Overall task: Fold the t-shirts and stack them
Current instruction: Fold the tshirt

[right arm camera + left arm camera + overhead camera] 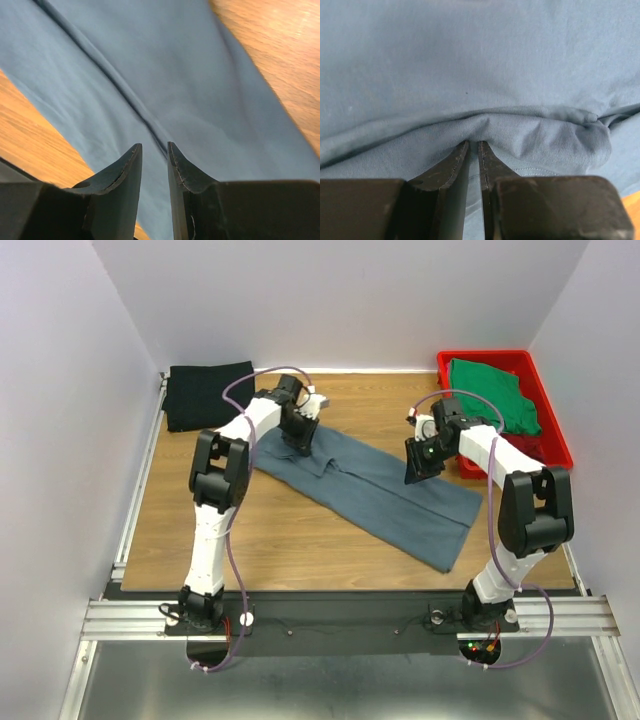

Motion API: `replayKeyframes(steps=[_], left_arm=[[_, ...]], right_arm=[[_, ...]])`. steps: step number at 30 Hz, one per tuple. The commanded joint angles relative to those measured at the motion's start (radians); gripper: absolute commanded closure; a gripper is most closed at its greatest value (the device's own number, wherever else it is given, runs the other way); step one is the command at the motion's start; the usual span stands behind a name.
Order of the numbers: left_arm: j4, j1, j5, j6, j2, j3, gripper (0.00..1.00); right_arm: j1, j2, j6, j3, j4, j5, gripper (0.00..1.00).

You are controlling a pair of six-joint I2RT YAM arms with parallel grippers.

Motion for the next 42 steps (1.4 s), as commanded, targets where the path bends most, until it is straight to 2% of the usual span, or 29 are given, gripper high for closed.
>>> replayKeyframes(steps=[1, 3, 4, 7, 12, 15, 21, 25, 29, 33, 37, 40, 42], left_arm=[[-0.088, -0.027, 0.025, 0.013, 0.124, 0.155, 0.76], [-0.128, -0.027, 0.026, 0.053, 0.170, 0.246, 0.76], [-0.148, -0.027, 0.020, 0.067, 0.213, 0.338, 0.76], [-0.180, -0.013, -0.009, 0.105, 0.248, 0.447, 0.74], [-0.114, 0.043, 0.003, 0.180, 0.215, 0.472, 0.71], [-0.090, 0.070, 0.068, 0.173, 0.172, 0.455, 0.69], [0.038, 0.140, 0.183, 0.060, -0.069, 0.221, 0.64], [0.134, 0.188, 0.230, -0.031, -0.275, -0.070, 0.64], [0.164, 0.209, 0.209, -0.077, -0.365, -0.218, 0.64], [0.164, 0.200, 0.224, -0.118, -0.396, -0.324, 0.64], [0.211, 0.162, 0.188, -0.180, -0.394, -0.400, 0.64], [0.225, 0.127, 0.154, -0.201, -0.371, -0.425, 0.66], [0.227, 0.113, 0.099, -0.204, -0.351, -0.425, 0.69]], right_arm=[[-0.020, -0.003, -0.023, -0.013, -0.005, 0.020, 0.67], [-0.023, 0.003, -0.028, -0.021, -0.006, 0.022, 0.67], [-0.021, 0.006, -0.028, -0.024, -0.006, 0.019, 0.68], [-0.021, 0.035, -0.034, -0.042, -0.006, -0.029, 0.67], [-0.012, 0.120, -0.023, -0.065, -0.017, -0.118, 0.69], [0.009, 0.166, -0.019, -0.073, -0.012, -0.142, 0.69], [0.077, 0.207, 0.012, -0.100, 0.020, -0.205, 0.71], [0.170, 0.213, 0.053, -0.157, 0.070, -0.308, 0.70], [0.360, 0.227, 0.133, -0.163, 0.146, -0.404, 0.69], [0.459, 0.221, 0.219, -0.107, 0.242, -0.529, 0.63], [0.448, 0.137, 0.241, -0.025, 0.235, -0.566, 0.56], [0.382, 0.023, 0.250, -0.031, 0.229, -0.520, 0.48], [0.343, -0.047, 0.224, -0.051, 0.209, -0.472, 0.48]])
